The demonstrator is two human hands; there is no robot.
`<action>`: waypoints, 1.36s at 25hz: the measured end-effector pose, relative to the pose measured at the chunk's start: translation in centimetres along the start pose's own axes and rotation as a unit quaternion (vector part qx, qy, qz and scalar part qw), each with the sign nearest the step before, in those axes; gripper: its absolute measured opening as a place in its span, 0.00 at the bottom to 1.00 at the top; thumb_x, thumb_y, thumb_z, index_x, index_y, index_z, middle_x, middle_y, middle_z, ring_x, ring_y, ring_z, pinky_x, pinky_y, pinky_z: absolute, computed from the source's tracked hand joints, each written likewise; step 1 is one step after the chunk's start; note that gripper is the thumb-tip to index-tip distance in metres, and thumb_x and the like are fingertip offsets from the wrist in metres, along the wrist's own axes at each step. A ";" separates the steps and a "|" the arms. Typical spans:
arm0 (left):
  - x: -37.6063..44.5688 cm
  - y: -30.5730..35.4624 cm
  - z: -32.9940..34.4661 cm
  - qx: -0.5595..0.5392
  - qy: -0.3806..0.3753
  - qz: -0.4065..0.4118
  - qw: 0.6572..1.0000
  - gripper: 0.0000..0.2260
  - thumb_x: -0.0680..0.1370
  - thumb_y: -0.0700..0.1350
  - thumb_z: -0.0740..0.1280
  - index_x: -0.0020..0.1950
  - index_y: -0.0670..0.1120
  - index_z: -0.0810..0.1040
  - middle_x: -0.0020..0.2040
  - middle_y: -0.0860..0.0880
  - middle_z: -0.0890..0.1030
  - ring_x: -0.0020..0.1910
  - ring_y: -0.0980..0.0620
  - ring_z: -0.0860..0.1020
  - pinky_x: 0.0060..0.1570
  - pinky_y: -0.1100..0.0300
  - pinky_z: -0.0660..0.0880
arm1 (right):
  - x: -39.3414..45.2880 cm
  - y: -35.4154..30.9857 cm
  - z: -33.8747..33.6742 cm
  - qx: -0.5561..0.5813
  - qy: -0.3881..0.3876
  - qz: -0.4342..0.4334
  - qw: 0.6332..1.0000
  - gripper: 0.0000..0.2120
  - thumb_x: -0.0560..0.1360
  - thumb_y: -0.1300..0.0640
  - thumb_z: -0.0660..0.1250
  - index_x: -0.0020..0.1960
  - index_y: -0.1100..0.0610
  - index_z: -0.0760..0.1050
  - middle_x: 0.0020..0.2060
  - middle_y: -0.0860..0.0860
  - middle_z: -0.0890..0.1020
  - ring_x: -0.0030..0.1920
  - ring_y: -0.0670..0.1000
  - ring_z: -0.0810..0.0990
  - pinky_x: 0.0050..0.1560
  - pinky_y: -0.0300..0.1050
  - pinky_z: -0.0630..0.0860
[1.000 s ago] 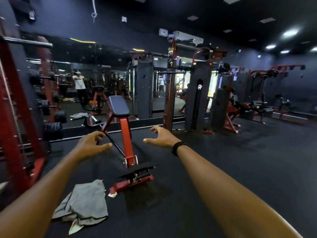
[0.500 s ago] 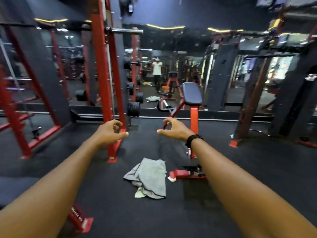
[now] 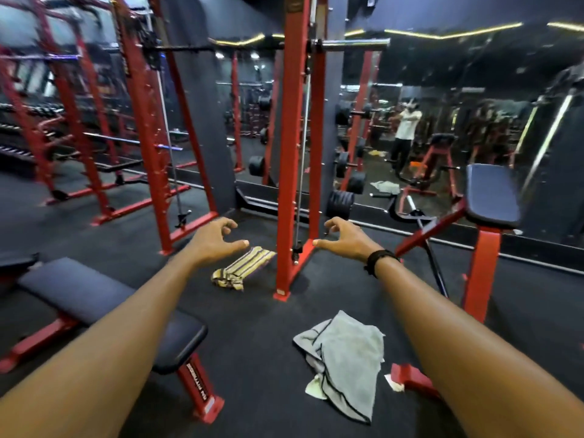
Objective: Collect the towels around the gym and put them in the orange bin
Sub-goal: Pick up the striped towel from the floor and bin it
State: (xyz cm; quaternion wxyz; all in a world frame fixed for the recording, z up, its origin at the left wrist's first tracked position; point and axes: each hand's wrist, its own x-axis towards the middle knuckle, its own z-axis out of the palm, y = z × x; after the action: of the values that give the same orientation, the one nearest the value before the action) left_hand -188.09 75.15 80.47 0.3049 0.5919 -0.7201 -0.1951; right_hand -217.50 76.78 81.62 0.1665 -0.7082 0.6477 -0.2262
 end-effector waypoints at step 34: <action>61.9 -32.3 -2.1 0.015 0.058 -0.131 0.990 0.22 0.73 0.52 0.73 0.64 0.46 0.74 0.62 0.46 0.77 0.60 0.48 0.75 0.58 0.57 0.70 | 76.0 -6.9 18.7 -0.007 -0.099 -0.129 0.987 0.30 0.73 0.47 0.71 0.69 0.59 0.67 0.67 0.56 0.72 0.66 0.54 0.71 0.64 0.45 0.68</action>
State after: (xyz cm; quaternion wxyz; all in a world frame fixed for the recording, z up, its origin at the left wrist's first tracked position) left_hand -169.99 7.98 74.17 0.3093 0.6959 -0.6203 -0.1877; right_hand -197.26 0.98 77.50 0.1942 -0.8059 0.5327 -0.1706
